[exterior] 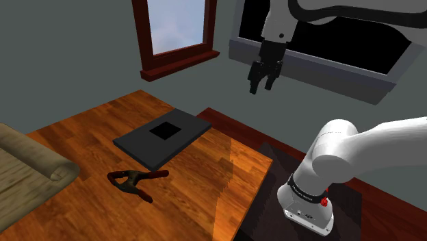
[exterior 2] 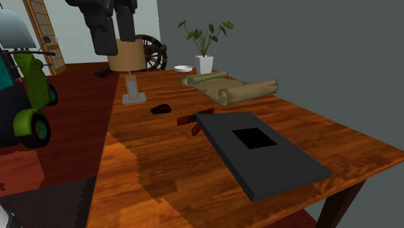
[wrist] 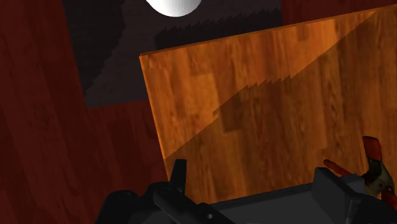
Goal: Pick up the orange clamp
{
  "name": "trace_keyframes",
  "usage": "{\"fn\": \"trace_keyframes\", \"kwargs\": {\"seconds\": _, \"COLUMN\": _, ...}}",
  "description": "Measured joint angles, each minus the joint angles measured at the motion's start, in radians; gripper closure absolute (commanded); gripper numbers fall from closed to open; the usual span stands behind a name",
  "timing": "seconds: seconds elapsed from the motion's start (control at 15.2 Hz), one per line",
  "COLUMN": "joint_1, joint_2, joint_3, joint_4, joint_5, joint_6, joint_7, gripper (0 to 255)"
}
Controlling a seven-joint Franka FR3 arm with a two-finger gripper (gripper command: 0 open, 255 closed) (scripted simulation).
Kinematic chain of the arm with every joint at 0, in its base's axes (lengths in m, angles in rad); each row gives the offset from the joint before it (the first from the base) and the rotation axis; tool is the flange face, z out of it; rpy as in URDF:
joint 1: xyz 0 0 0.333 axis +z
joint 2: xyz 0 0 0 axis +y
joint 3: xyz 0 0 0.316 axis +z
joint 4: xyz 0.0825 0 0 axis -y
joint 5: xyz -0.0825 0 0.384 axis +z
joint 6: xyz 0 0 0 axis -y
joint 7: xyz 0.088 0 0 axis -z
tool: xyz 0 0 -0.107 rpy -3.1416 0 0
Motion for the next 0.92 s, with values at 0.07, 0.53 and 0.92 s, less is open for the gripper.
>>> {"fn": "trace_keyframes", "kwargs": {"seconds": 0.07, "joint_1": 0.0, "joint_2": 0.0, "joint_3": 0.0, "joint_4": 0.0, "joint_5": 0.0, "joint_6": 0.0, "joint_7": 0.0, "gripper": 0}}
{"fn": "trace_keyframes", "kwargs": {"seconds": 0.53, "joint_1": 0.044, "joint_2": 0.085, "joint_3": 0.103, "joint_4": -0.057, "joint_5": 0.068, "joint_6": 0.153, "joint_7": 0.084, "gripper": 0}}
{"fn": "trace_keyframes", "kwargs": {"seconds": 0.92, "joint_1": 0.089, "joint_2": 0.236, "joint_3": 0.215, "joint_4": -0.053, "joint_5": 0.127, "joint_6": 0.315, "joint_7": 0.179, "gripper": 0}}
